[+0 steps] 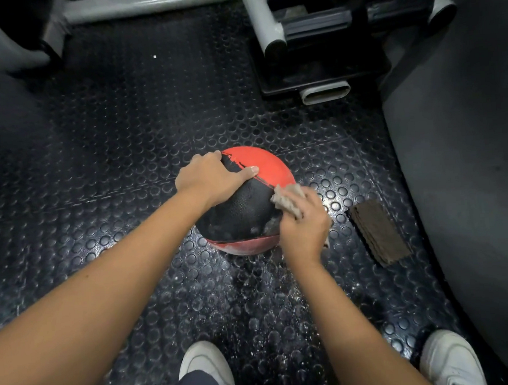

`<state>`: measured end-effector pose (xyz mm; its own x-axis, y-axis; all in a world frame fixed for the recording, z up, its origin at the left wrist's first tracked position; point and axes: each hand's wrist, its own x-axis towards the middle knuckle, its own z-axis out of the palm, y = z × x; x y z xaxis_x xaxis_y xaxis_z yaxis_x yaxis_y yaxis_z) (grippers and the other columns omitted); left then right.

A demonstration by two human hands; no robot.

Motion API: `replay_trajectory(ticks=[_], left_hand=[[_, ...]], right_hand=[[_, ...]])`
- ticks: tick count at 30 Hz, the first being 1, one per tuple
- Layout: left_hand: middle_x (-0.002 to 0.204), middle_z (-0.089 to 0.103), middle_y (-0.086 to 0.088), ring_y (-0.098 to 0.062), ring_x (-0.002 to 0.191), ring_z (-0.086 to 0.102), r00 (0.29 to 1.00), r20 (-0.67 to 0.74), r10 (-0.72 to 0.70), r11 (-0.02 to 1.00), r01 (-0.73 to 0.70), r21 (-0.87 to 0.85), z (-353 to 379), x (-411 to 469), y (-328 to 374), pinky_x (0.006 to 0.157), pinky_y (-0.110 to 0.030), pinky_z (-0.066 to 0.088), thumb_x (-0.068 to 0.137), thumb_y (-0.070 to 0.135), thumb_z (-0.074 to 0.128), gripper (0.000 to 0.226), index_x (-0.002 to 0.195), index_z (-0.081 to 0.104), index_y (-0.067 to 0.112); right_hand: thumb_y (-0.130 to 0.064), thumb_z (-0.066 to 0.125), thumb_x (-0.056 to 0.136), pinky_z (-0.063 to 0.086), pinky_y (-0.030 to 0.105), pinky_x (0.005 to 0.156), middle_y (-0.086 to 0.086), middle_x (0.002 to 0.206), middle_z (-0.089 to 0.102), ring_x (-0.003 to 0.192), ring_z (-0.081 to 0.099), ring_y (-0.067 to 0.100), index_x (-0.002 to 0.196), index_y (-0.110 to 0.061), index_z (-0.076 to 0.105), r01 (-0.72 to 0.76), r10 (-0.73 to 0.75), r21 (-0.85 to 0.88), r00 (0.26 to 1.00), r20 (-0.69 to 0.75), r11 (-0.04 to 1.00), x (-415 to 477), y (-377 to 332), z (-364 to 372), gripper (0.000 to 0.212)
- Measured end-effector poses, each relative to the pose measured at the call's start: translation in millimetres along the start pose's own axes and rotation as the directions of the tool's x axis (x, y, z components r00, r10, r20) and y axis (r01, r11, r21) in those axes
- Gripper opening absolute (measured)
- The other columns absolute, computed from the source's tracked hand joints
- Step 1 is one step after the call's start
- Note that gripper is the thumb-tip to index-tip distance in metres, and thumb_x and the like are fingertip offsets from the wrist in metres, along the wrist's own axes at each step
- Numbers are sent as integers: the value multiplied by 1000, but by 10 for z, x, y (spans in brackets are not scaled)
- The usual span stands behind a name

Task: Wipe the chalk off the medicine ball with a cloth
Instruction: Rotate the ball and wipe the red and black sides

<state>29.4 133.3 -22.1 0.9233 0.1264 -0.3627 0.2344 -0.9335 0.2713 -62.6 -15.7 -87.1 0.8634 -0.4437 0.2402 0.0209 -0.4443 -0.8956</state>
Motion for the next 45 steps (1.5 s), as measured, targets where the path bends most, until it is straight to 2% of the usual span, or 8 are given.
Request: replay_trajectory(ticks=[5,11,17,23,27,33,40,45], left_hand=[[127,59,-9,-36,114,57,999,-21,-35,999,36,12,13,38,-39,85,-43,48,53,98,30,107,124,57,21],[129,58,-9,-34,116,57,998,-27,-56,997,57,49,8,87,33,74,-36,42,67,92,38,97,126,56,17],[119,64,-11,-34,108,61,996,-14,-88,996,88,1,-49,118,39,74,-35,44,71,87,43,89,115,61,12],[124,63,-10,-33,113,58,997,8,-79,997,79,-15,-47,174,-1,84,-38,45,69,88,43,90,119,61,16],[122,63,-12,-35,111,59,997,-8,-75,997,75,18,-35,120,65,81,-38,44,71,87,44,90,118,61,13],[125,61,-12,-34,114,58,998,8,-68,998,68,-11,-20,103,-17,86,-41,48,73,87,41,93,122,58,10],[135,55,-12,-34,122,52,999,-5,-34,999,34,23,-14,91,33,91,-42,45,71,88,40,98,135,50,14],[137,52,-13,-38,122,52,999,-27,-38,996,40,75,59,57,60,82,-40,42,69,91,37,101,135,50,15]], right_hand=[[10,61,75,56,38,74,-7,96,63,83,61,14,96,-13,77,0,0,14,998,-58,1000,58,-85,97,35],[16,64,69,58,34,73,-6,101,64,88,60,10,97,-12,76,108,-108,3,993,50,994,-436,33,-26,42],[6,68,78,56,37,73,-1,96,65,84,63,14,99,-15,76,33,-28,35,991,-127,999,116,-34,119,31],[2,60,76,60,38,70,-4,107,63,90,62,18,104,-19,73,109,-112,58,992,49,992,-495,46,69,37],[6,65,77,57,32,72,-6,101,64,84,63,17,102,-16,75,18,-16,38,998,-61,999,-178,48,69,35],[1,69,81,51,32,77,-9,92,61,79,59,6,94,-7,75,-361,368,95,926,-82,928,392,157,85,17],[10,63,78,50,17,85,-10,96,65,93,62,2,98,-14,76,-37,32,128,999,43,991,-40,-33,17,34],[7,66,80,51,20,85,-18,93,62,85,57,-14,96,-10,76,-332,346,143,934,-86,932,134,164,-73,25]])
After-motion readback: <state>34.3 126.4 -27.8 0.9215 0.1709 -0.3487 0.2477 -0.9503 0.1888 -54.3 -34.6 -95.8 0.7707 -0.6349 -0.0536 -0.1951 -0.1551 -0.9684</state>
